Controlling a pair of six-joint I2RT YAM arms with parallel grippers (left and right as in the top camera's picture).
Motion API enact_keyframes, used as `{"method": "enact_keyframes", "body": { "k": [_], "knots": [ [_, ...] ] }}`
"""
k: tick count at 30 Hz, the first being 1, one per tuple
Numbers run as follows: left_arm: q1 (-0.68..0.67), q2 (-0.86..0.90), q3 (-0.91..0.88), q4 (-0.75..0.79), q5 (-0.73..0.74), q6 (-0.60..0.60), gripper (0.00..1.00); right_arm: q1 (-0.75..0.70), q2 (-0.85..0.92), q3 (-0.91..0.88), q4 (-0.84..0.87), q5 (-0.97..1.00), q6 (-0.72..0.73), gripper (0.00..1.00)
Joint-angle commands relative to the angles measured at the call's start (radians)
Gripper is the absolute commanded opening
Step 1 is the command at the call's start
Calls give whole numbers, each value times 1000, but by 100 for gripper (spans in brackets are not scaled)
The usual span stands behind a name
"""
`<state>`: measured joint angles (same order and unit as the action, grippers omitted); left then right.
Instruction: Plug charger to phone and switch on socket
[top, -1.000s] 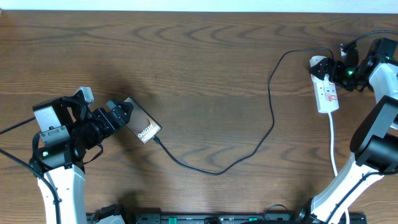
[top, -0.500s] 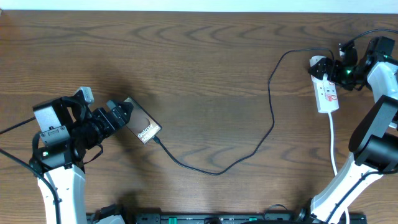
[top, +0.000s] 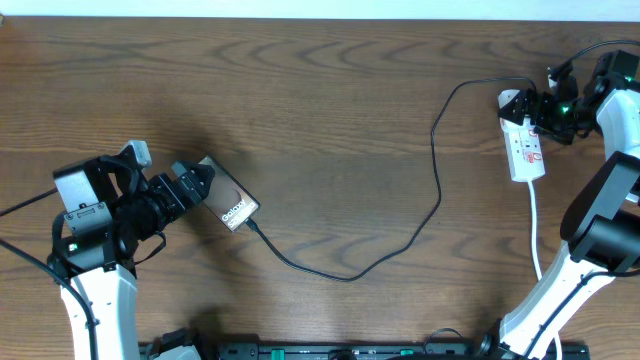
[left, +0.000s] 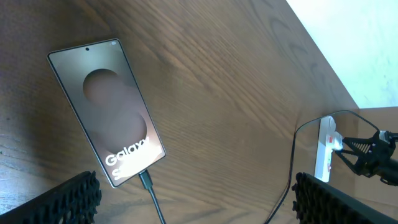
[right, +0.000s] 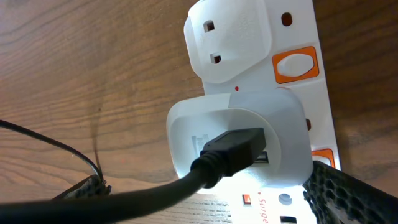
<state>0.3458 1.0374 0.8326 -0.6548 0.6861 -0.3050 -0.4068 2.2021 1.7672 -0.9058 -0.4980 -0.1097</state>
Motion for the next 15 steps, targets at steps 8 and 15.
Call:
{"method": "enact_keyframes", "body": {
  "k": [8,15],
  "knots": [
    [2,2,-8,-19,9,40,98,22,3,14,-14,-49,-11,99],
    [2,2,-8,-25,9,43,98,23,5,3,-11,-31,-11,99]
  ]
}}
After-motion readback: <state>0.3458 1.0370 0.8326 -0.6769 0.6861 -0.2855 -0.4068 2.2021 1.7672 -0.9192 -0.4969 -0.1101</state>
